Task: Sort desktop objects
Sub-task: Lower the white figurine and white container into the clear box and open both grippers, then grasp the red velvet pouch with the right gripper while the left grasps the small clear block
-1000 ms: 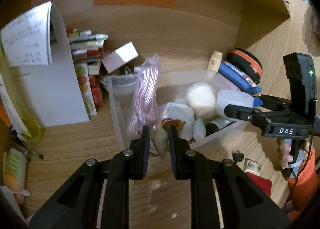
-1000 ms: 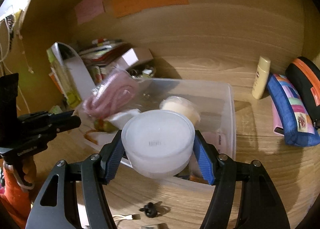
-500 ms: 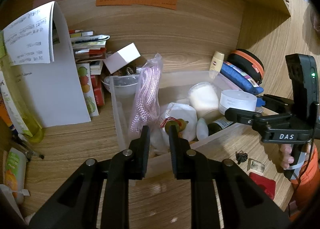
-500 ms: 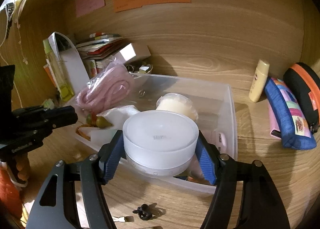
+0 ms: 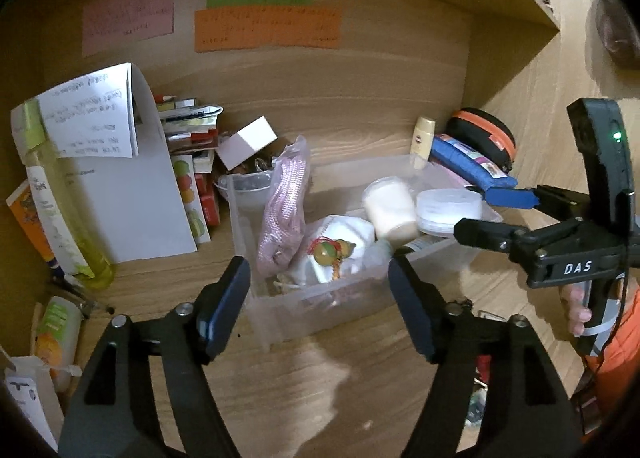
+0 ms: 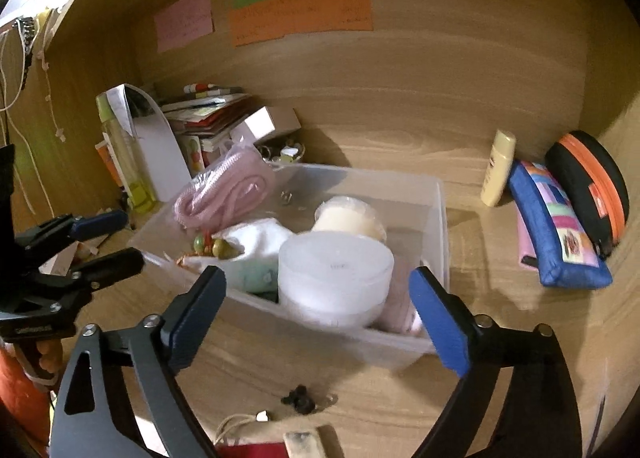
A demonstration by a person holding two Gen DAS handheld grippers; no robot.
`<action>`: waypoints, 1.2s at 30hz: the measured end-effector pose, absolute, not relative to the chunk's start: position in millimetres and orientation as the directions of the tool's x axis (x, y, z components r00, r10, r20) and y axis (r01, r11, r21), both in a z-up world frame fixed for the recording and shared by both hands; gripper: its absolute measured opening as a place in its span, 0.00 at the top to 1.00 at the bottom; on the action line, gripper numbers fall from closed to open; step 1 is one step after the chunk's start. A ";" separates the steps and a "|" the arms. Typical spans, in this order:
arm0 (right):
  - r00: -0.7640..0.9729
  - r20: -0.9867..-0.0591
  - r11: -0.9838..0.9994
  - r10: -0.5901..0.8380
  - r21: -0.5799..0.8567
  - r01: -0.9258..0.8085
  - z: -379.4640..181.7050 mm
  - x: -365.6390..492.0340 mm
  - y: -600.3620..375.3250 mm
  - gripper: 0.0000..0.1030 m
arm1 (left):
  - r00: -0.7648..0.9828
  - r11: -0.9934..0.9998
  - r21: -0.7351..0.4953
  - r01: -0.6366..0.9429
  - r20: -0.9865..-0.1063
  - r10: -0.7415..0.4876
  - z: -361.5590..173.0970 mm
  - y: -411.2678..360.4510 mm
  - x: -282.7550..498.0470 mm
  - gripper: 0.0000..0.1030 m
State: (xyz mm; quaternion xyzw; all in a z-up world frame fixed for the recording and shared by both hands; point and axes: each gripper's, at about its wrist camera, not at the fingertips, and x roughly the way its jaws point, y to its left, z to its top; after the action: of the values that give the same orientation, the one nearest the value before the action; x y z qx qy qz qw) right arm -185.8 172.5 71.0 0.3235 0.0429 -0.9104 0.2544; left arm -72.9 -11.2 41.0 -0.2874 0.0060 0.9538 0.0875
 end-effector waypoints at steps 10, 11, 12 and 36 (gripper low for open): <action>-0.659 -0.624 -0.867 -0.420 0.060 0.495 66.1 -144.1 186.4 0.07 | -0.780 -0.977 -0.068 -0.200 -0.593 0.201 31.7 5.3 -46.2 0.06; -0.659 -0.626 -0.867 -0.418 0.059 0.494 64.6 -140.3 188.2 0.07 | -0.769 -0.976 -0.079 -0.205 -0.604 0.211 29.1 7.4 -44.2 0.06; -0.657 -0.630 -0.868 -0.415 0.057 0.494 62.3 -136.3 190.2 0.07 | -0.757 -0.974 -0.089 -0.209 -0.615 0.219 26.0 9.6 -41.9 0.06; -0.532 -0.724 -0.809 -0.438 0.060 0.584 9.0 -77.6 191.5 0.07 | -0.614 -0.960 -0.140 -0.243 -0.744 0.264 -29.9 37.7 -15.3 0.05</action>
State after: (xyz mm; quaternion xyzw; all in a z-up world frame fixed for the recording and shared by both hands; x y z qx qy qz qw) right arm -77.6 191.5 9.0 0.3841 0.0951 -0.8701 0.2939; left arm -15.3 37.7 -29.9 -0.4160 -0.0125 0.8983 0.1412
